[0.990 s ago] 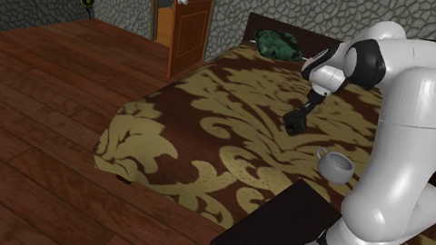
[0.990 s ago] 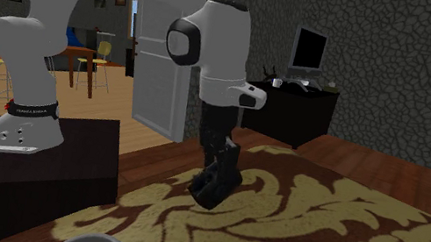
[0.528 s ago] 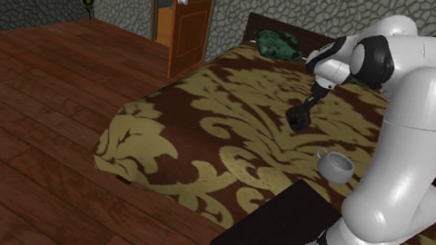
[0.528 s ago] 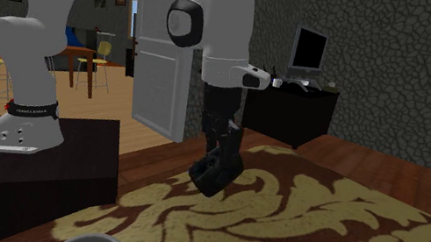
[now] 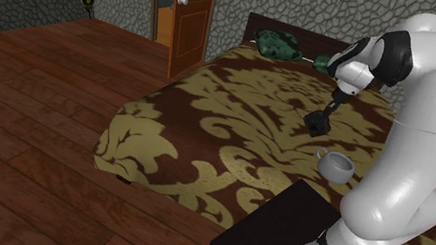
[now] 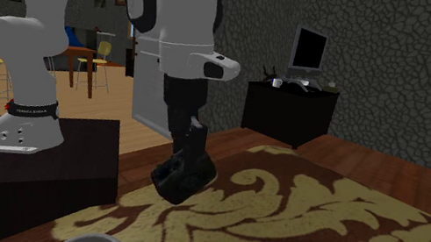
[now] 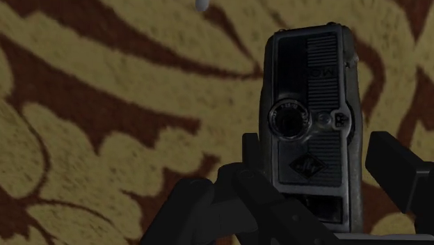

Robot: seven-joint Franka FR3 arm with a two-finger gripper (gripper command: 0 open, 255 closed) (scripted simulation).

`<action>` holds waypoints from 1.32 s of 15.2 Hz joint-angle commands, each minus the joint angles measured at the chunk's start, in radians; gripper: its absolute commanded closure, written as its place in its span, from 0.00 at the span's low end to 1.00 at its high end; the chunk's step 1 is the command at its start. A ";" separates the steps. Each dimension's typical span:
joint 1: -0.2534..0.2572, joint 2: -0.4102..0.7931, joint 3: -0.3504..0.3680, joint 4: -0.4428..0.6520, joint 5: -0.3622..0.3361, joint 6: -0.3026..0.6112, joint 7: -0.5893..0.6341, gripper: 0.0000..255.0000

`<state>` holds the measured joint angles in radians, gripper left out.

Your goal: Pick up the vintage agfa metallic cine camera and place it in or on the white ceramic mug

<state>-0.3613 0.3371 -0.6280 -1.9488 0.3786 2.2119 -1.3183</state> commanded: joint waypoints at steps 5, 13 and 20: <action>-0.068 -0.060 -0.055 -0.055 -0.029 -0.013 -0.114 1.00; -0.188 -0.076 -0.121 -0.051 -0.037 -0.060 -0.289 1.00; -0.210 -0.015 -0.094 -0.080 0.025 0.010 -0.335 1.00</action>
<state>-0.5671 0.3127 -0.7266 -2.0263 0.3942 2.2121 -1.6461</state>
